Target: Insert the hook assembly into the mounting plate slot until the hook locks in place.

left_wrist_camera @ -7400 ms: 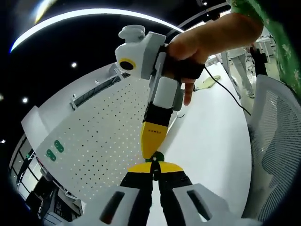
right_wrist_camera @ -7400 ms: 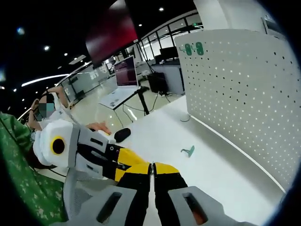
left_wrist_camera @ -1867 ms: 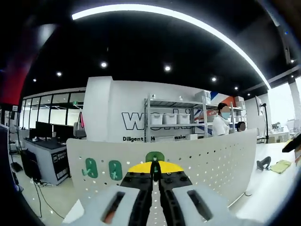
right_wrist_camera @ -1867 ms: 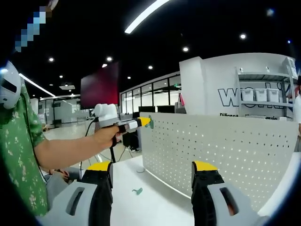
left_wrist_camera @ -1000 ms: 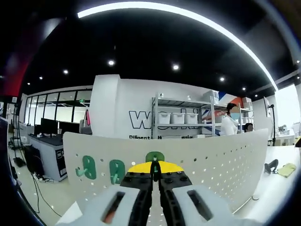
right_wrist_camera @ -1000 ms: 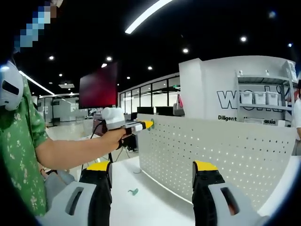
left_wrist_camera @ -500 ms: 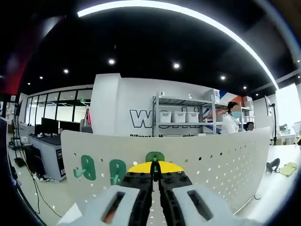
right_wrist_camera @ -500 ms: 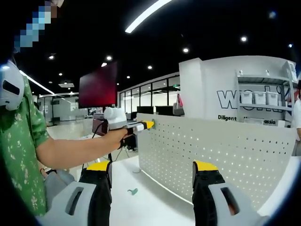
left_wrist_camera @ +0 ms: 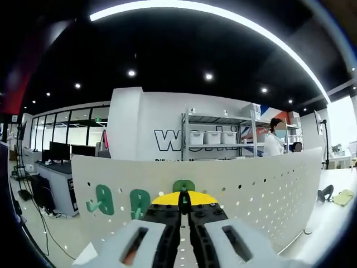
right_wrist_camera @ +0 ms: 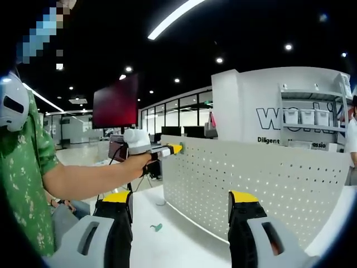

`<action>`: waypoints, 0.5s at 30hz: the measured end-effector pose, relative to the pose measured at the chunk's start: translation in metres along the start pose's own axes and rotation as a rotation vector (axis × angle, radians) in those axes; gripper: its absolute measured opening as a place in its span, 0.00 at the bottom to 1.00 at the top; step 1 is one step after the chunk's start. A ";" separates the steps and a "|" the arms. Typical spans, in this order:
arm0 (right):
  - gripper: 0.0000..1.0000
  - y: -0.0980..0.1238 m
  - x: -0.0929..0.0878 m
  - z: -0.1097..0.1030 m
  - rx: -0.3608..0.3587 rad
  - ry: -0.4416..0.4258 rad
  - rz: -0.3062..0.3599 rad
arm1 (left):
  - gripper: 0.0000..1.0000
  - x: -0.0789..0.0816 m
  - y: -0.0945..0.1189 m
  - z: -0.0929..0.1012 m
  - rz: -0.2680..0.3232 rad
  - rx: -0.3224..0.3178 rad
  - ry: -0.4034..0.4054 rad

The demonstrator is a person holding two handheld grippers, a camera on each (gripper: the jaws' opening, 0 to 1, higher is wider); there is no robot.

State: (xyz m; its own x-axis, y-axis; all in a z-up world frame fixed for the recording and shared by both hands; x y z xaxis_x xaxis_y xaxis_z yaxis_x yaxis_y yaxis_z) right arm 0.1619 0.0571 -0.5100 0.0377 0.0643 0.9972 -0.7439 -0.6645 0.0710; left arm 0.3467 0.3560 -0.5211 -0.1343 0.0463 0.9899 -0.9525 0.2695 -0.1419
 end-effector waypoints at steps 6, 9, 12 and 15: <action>0.71 -0.001 0.000 0.000 0.004 0.001 0.001 | 0.03 0.000 -0.001 -0.001 0.002 0.002 -0.002; 0.71 -0.001 0.000 -0.001 0.005 0.001 0.000 | 0.03 -0.001 -0.001 -0.001 0.003 0.003 -0.001; 0.71 -0.001 0.000 -0.001 0.006 0.002 -0.002 | 0.03 -0.001 -0.001 -0.001 0.005 0.004 -0.001; 0.71 -0.001 -0.001 -0.001 0.006 0.001 -0.002 | 0.03 -0.001 -0.001 -0.001 0.006 0.005 -0.001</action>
Point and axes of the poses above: the point that each gripper's makers call its tool centre point, and the gripper's own axes: y roughly backward along the fingers, z roughly to its right, x roughly out of its top, the point moved 7 cm from there along y, roughly backward along the fingers, and after that the axes turned 7 degrees about -x, right-handed, at the moved point
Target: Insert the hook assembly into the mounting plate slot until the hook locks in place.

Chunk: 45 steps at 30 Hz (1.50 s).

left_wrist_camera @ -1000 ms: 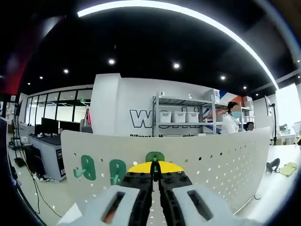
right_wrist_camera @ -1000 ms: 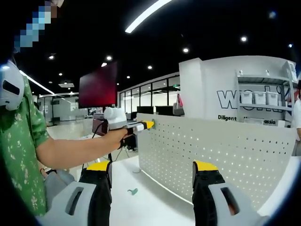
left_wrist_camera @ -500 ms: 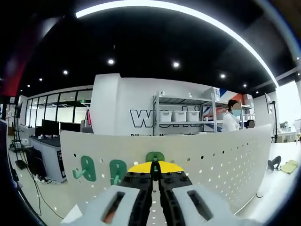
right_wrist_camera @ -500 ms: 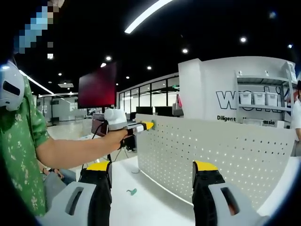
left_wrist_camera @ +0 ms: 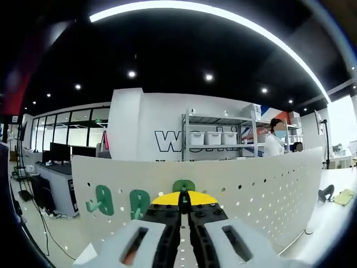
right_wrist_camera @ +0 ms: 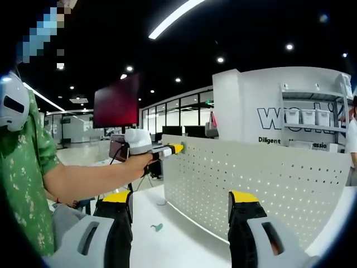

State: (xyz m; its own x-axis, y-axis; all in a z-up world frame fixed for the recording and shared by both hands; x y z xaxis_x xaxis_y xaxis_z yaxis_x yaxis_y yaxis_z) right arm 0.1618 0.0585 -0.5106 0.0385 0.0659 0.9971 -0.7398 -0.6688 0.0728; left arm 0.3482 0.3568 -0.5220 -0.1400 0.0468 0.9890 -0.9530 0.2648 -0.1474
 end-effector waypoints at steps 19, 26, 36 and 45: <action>0.71 0.000 0.000 0.001 0.000 0.004 -0.004 | 0.03 -0.005 -0.002 -0.002 -0.004 0.003 -0.003; 0.71 0.001 0.001 0.001 -0.001 0.005 -0.004 | 0.03 -0.008 -0.003 -0.004 -0.011 0.008 0.001; 0.71 0.001 -0.001 0.001 -0.001 0.003 -0.010 | 0.03 -0.009 -0.005 -0.002 -0.010 0.017 -0.016; 0.71 0.001 -0.002 0.001 0.000 0.001 -0.011 | 0.03 -0.009 -0.005 0.001 -0.012 0.033 -0.071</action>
Point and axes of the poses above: the point that each gripper's makers call its tool centre point, and the gripper's own axes: y roughly backward along the fingers, z roughly to its right, x roughly out of its top, the point moved 7 cm from there along y, roughly backward along the fingers, and after that the axes turned 7 degrees about -x, right-handed, at the moved point
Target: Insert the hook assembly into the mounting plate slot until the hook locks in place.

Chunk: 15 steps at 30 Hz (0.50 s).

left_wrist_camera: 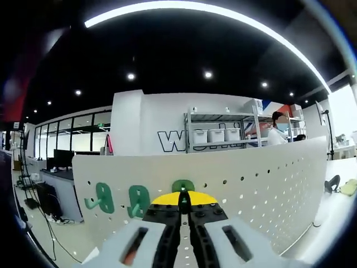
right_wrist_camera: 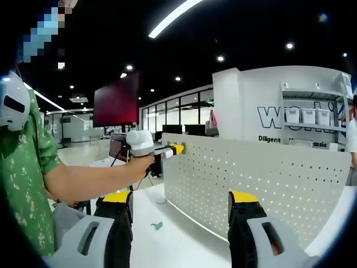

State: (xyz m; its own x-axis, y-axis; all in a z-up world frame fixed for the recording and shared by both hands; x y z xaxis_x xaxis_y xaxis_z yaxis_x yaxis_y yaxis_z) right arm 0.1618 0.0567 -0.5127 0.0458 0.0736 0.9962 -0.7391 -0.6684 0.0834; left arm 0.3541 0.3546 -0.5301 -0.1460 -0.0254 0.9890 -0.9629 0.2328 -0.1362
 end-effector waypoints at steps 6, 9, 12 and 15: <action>0.71 0.000 0.000 0.001 -0.001 -0.001 0.002 | 0.03 -0.001 0.000 0.001 -0.012 0.005 -0.047; 0.71 -0.001 0.000 0.001 -0.001 -0.003 0.002 | 0.03 -0.001 -0.001 0.000 -0.012 0.004 -0.043; 0.71 -0.001 0.000 0.001 -0.001 -0.004 0.002 | 0.03 -0.001 -0.001 0.001 -0.015 0.005 -0.072; 0.71 -0.001 0.000 0.001 -0.001 -0.003 0.000 | 0.03 -0.001 -0.001 0.000 -0.015 0.005 -0.073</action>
Point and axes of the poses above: the point that each gripper's makers call its tool centre point, and the gripper's own axes: y roughly backward along the fingers, z roughly to its right, x roughly out of its top, the point moved 7 cm from there along y, roughly backward along the fingers, and after that the axes turned 7 degrees about -x, right-handed, at the moved point
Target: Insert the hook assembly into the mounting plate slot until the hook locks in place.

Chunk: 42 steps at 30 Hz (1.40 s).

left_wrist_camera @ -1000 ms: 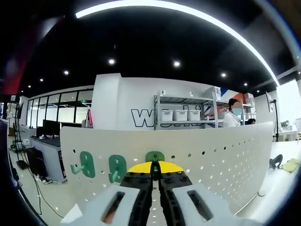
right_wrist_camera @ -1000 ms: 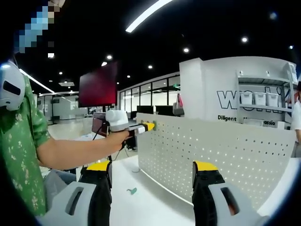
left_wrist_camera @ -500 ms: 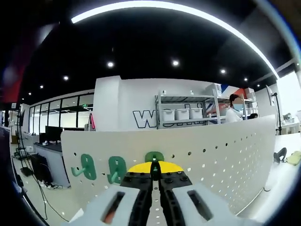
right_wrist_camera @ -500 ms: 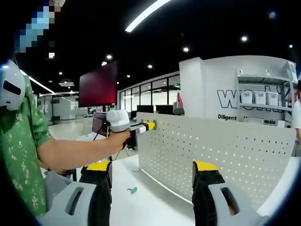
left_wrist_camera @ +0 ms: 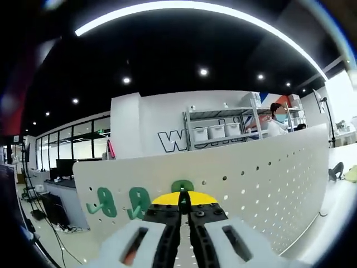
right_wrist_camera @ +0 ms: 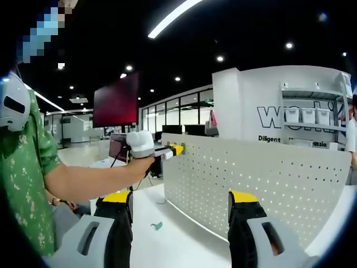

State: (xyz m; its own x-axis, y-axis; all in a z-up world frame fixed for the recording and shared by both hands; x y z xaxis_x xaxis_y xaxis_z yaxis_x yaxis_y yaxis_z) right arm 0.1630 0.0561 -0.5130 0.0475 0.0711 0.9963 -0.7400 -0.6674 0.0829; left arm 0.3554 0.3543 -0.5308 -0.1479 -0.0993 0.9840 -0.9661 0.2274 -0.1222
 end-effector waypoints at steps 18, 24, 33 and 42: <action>0.71 0.000 0.000 -0.001 0.001 -0.009 0.000 | 0.03 0.000 0.000 -0.001 -0.003 -0.009 -0.022; 0.71 0.000 -0.002 0.000 0.000 -0.013 -0.001 | 0.03 0.002 0.001 0.002 -0.012 -0.007 -0.097; 0.71 -0.001 -0.002 0.001 0.002 -0.018 0.001 | 0.03 0.002 -0.001 0.003 -0.019 -0.003 -0.115; 0.71 0.001 -0.003 0.003 -0.004 -0.020 0.001 | 0.03 -0.001 -0.003 0.004 -0.029 0.016 -0.133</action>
State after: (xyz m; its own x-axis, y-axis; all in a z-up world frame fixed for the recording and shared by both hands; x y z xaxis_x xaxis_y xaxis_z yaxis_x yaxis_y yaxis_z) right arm 0.1641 0.0536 -0.5155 0.0598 0.0557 0.9967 -0.7425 -0.6649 0.0817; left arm 0.3573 0.3494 -0.5320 -0.1456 -0.2331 0.9615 -0.9735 0.2071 -0.0972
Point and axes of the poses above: the point that each gripper's makers call its tool centre point, and the gripper's own axes: y roughly backward along the fingers, z roughly to its right, x roughly out of its top, the point moved 7 cm from there along y, roughly backward along the fingers, and after that the axes turned 7 degrees about -x, right-handed, at the moved point
